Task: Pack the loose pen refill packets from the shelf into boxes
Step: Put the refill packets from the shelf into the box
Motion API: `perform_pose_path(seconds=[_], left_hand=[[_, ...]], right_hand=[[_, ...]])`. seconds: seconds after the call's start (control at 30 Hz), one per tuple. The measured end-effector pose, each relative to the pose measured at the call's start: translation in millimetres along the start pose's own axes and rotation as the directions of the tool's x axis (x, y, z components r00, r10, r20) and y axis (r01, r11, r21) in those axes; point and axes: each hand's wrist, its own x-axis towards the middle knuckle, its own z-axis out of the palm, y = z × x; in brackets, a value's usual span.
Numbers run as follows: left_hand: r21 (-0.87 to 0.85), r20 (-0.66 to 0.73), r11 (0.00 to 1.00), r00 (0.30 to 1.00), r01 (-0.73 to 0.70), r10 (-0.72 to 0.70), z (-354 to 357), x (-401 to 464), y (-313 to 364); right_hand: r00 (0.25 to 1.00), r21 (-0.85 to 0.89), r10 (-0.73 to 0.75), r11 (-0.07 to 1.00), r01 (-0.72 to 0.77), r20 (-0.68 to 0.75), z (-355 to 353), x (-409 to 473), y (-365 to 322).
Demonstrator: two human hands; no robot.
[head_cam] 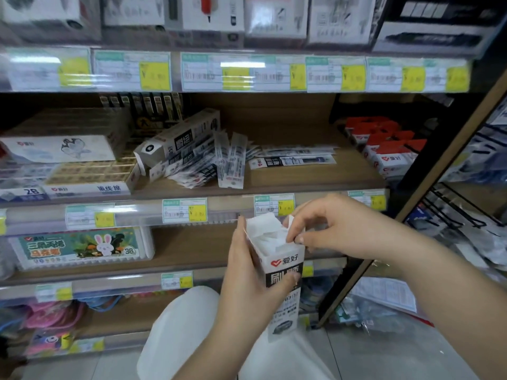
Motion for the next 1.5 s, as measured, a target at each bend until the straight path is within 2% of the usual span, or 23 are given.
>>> perform_pose_path(seconds=[0.07, 0.13, 0.17, 0.23, 0.3, 0.37, 0.4, 0.5, 0.67, 0.87, 1.03, 1.13, 1.3, 1.5], left_hand=[[0.067, -0.027, 0.997, 0.999, -0.028, 0.030, 1, 3, -4], [0.139, -0.045, 0.989, 0.998, -0.048, 0.055, 0, 7, -8], [0.154, -0.050, 0.986, 0.997, -0.056, 0.065, -1, 9, -10], [0.162, -0.040, 0.985, 0.997, -0.064, 0.072, -1, 12, -12], [0.153, -0.011, 0.986, 0.997, -0.069, 0.071, -1, 13, -13], [0.144, 0.024, 0.988, 0.998, -0.057, 0.054, 0, 16, -17], [0.140, 0.037, 0.989, 0.998, -0.054, 0.049, 0, 17, -19], [0.123, 0.052, 0.991, 0.998, -0.049, 0.042, 0, 20, -22], [0.133, 0.036, 0.990, 0.998, -0.049, 0.045, 0, 15, -21], [0.143, 0.049, 0.988, 0.998, -0.052, 0.045, -2, 16, -23], [0.138, 0.043, 0.989, 0.998, -0.056, 0.050, -1, 13, -24], [0.131, 0.041, 0.990, 0.998, -0.054, 0.049, -2, 11, -23], [0.135, 0.055, 0.990, 0.998, -0.051, 0.044, -3, 9, -22], [0.116, 0.042, 0.992, 0.998, -0.056, 0.051, -3, 6, -20]], right_hand=[[0.989, 0.000, 0.008, 1.000, -0.008, 0.149, -11, 4, -1], [0.944, 0.044, 0.020, 0.998, -0.037, 0.329, -29, 9, 2], [0.940, 0.089, 0.015, 0.995, -0.048, 0.340, -40, 14, 5], [0.979, 0.198, 0.029, 0.978, -0.070, 0.203, -58, 30, 13], [0.995, 0.204, 0.095, 0.975, -0.085, -0.040, -69, 60, 27], [0.962, -0.023, 0.142, 0.988, -0.151, -0.233, -72, 97, 46], [0.947, -0.147, 0.157, 0.968, -0.204, -0.280, -72, 113, 55], [0.949, -0.349, 0.180, 0.899, -0.266, -0.259, -63, 146, 80], [0.951, -0.463, 0.228, 0.834, -0.301, -0.207, -54, 170, 89], [0.976, -0.639, 0.162, 0.737, -0.218, -0.146, -65, 167, 88], [0.975, -0.753, 0.023, 0.632, -0.185, -0.221, -64, 160, 96], [0.976, -0.799, -0.002, 0.575, -0.176, -0.217, -64, 157, 96], [0.980, -0.746, 0.126, 0.634, -0.201, -0.156, -68, 154, 93], [0.971, -0.706, 0.194, 0.668, -0.237, -0.142, -69, 145, 89]])
